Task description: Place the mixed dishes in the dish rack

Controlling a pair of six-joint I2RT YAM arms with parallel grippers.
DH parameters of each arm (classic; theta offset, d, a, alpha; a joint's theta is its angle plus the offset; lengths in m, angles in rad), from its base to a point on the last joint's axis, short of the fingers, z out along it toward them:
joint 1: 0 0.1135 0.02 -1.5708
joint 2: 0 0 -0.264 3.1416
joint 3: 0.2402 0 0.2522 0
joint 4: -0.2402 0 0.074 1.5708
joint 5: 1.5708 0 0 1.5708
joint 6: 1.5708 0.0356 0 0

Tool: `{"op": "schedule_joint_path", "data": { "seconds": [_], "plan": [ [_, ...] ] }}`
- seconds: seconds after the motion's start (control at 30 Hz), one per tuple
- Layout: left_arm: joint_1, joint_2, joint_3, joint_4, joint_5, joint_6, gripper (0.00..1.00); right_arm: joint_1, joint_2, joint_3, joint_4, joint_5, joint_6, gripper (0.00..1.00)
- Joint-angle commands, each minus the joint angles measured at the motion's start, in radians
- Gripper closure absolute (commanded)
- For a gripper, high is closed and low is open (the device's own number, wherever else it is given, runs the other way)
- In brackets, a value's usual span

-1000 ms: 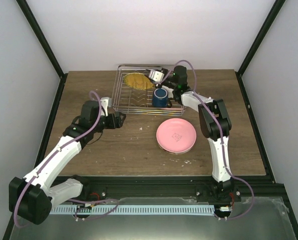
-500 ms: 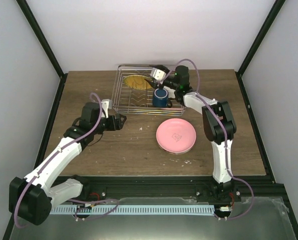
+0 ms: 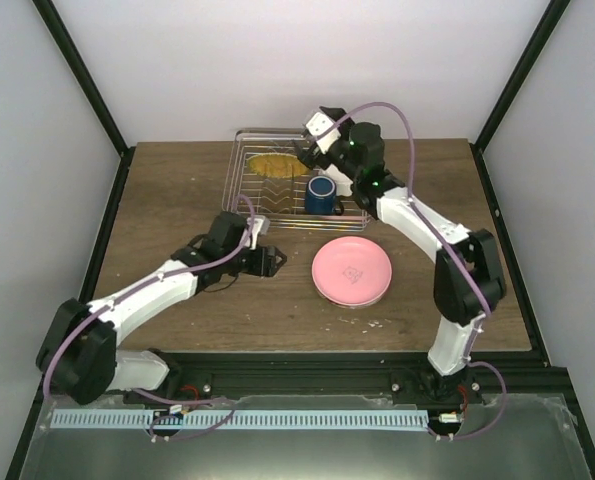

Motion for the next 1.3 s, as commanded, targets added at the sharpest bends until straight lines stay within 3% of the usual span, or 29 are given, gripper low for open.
{"op": "schedule_joint_path", "data": {
  "seconds": [0.0,0.13,0.27,0.57,0.83,1.03,1.27],
  "plan": [
    [-0.052,0.087,0.041,0.081,-0.058,-0.021,0.30,0.030,-0.147,-0.075,-0.159,0.330,0.196,0.00],
    [-0.127,0.184,0.098,0.067,-0.135,-0.022,0.30,0.047,-0.270,-0.184,-0.365,0.506,0.417,0.00],
    [-0.189,0.270,0.155,0.064,-0.203,-0.027,0.31,0.048,-0.450,-0.337,-0.456,0.548,0.570,0.04],
    [-0.265,0.417,0.268,0.052,-0.308,-0.048,0.32,0.047,-0.732,-0.462,-0.617,0.606,0.690,0.20],
    [-0.301,0.544,0.351,0.005,-0.392,-0.045,0.34,0.048,-0.796,-0.506,-0.700,0.615,0.729,0.21],
    [-0.301,0.570,0.361,-0.009,-0.419,-0.048,0.45,0.047,-0.806,-0.521,-0.704,0.631,0.708,0.21],
    [-0.302,0.580,0.372,-0.022,-0.419,-0.047,0.70,0.048,-0.801,-0.526,-0.690,0.627,0.703,0.21]
  ]
}}
